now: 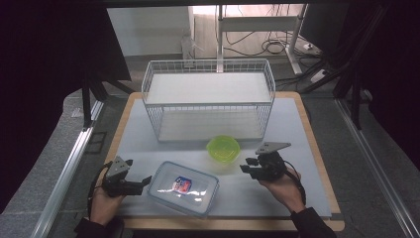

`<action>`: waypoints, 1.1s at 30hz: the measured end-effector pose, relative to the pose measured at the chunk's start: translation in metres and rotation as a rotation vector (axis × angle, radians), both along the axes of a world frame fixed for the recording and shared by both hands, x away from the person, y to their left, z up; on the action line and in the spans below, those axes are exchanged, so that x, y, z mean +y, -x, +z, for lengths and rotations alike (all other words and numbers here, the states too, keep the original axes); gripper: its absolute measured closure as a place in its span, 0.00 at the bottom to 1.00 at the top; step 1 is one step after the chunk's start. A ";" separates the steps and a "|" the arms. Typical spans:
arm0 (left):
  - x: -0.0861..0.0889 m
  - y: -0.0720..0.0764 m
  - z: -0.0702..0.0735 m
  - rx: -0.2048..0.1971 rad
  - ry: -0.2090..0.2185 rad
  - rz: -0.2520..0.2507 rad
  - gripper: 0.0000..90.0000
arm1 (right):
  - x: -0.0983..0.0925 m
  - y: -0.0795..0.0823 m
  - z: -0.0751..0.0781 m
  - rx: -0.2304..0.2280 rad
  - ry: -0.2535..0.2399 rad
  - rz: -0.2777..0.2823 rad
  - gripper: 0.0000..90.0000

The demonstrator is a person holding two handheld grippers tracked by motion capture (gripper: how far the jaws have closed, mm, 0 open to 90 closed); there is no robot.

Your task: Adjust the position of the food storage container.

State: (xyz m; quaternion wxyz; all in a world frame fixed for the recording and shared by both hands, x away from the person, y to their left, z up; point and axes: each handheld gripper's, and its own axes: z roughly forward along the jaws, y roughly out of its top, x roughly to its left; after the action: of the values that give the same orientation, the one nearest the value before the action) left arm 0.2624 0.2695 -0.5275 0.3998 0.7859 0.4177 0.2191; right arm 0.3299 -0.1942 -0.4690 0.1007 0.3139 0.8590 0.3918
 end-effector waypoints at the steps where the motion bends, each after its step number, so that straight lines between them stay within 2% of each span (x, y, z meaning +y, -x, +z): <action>1: 0.000 0.000 0.000 0.000 0.000 0.000 0.06 | 0.003 -0.002 0.002 0.001 -0.002 0.000 0.75; 3: 0.000 0.000 0.000 0.000 -0.001 0.000 0.06 | 0.006 -0.004 0.004 -0.005 -0.007 -0.002 0.78; 4: 0.000 0.000 0.000 -0.003 -0.002 0.000 0.06 | 0.011 -0.009 0.008 -0.005 -0.021 0.006 0.87; 6: 0.000 0.000 0.000 -0.001 -0.001 0.000 0.06 | 0.018 -0.013 0.011 -0.009 -0.020 0.005 0.94; 9: 0.000 0.000 0.000 -0.001 -0.002 -0.001 0.07 | 0.026 -0.019 0.012 -0.005 -0.025 0.006 0.97; 10: 0.000 0.000 0.000 -0.001 -0.002 -0.001 0.07 | 0.035 -0.026 0.013 -0.004 -0.038 0.013 0.99; 16: 0.000 0.000 0.000 -0.001 -0.002 -0.002 0.07 | 0.056 -0.040 0.013 -0.005 -0.030 0.033 1.00; 17: 0.000 0.000 0.000 0.001 -0.002 -0.003 0.07 | 0.066 -0.046 0.013 -0.011 -0.027 0.043 1.00; 18: 0.000 0.000 0.000 0.001 -0.002 -0.003 0.07 | 0.066 -0.046 0.013 -0.011 -0.027 0.043 1.00; 19: 0.000 0.000 0.000 0.001 -0.002 -0.004 0.07 | 0.078 -0.052 0.012 -0.009 -0.030 0.048 1.00; 22: 0.000 -0.001 0.000 0.003 0.000 -0.005 0.07 | 0.095 -0.061 0.010 -0.012 -0.015 0.052 1.00; 26: 0.000 0.000 0.000 0.002 -0.001 -0.005 0.07 | 0.110 -0.071 0.007 -0.007 -0.004 0.051 1.00; 27: 0.000 -0.001 0.000 0.002 0.000 -0.006 0.07 | 0.119 -0.078 0.003 0.002 0.003 0.044 1.00; 29: 0.000 -0.001 -0.001 0.003 0.001 -0.006 0.07 | 0.122 -0.080 0.002 0.006 0.009 0.044 1.00; 33: 0.000 -0.001 -0.001 0.002 0.001 -0.007 0.07 | 0.138 -0.091 -0.009 0.020 0.049 0.045 1.00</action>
State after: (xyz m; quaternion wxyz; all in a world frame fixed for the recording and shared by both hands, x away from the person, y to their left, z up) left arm 0.2630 0.2698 -0.5280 0.4005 0.7876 0.4152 0.2167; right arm 0.4206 -0.0561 -0.4780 0.0910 0.2956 0.8762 0.3696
